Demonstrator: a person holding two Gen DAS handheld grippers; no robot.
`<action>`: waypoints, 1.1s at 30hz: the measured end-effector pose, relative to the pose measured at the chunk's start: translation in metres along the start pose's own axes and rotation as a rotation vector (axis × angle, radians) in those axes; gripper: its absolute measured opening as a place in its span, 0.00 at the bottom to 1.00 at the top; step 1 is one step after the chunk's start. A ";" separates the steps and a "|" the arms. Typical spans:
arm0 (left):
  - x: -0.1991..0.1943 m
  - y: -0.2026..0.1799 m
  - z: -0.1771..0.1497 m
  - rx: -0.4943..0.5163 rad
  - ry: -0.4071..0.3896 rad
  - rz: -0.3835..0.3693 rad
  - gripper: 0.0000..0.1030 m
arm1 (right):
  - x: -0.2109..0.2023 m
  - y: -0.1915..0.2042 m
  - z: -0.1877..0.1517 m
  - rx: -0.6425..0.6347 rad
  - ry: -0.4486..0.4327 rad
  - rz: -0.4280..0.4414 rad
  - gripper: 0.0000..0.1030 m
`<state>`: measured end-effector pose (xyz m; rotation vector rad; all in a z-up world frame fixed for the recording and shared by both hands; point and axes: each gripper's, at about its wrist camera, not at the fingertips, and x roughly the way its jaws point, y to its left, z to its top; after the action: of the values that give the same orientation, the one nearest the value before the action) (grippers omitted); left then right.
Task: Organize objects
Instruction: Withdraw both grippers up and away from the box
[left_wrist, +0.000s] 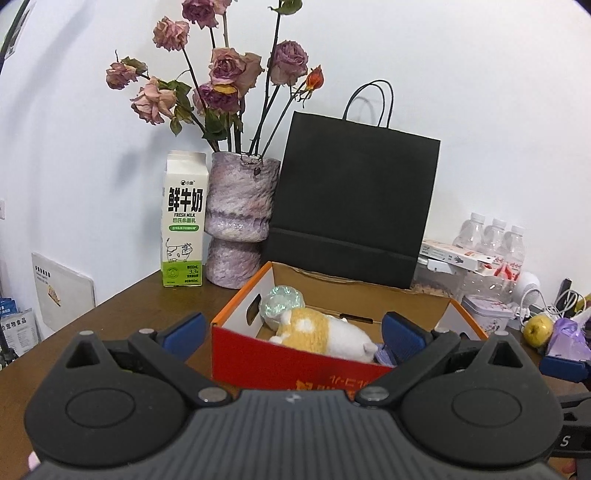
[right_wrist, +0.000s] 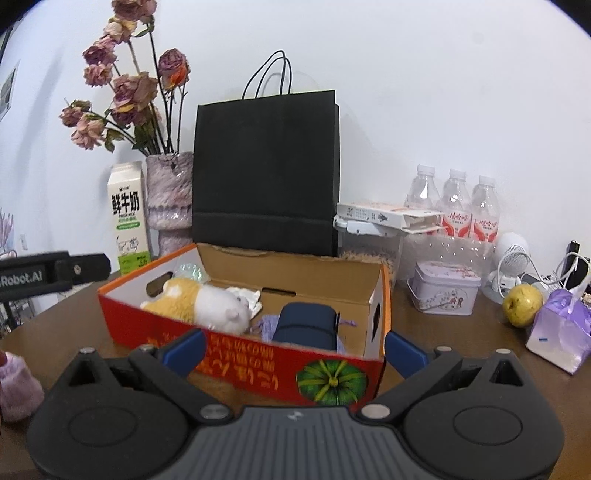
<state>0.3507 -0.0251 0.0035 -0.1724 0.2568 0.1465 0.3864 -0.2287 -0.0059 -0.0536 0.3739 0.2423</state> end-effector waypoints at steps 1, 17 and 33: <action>-0.003 0.000 -0.002 0.005 -0.001 0.001 1.00 | -0.002 0.001 -0.003 -0.003 0.005 0.000 1.00; -0.043 0.015 -0.028 0.051 0.044 -0.022 1.00 | -0.045 0.007 -0.041 -0.016 0.076 0.024 1.00; -0.086 0.046 -0.056 0.086 0.107 -0.082 1.00 | -0.089 0.008 -0.073 0.009 0.112 0.049 1.00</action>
<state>0.2469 -0.0018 -0.0344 -0.1049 0.3620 0.0447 0.2780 -0.2475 -0.0411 -0.0494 0.4880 0.2867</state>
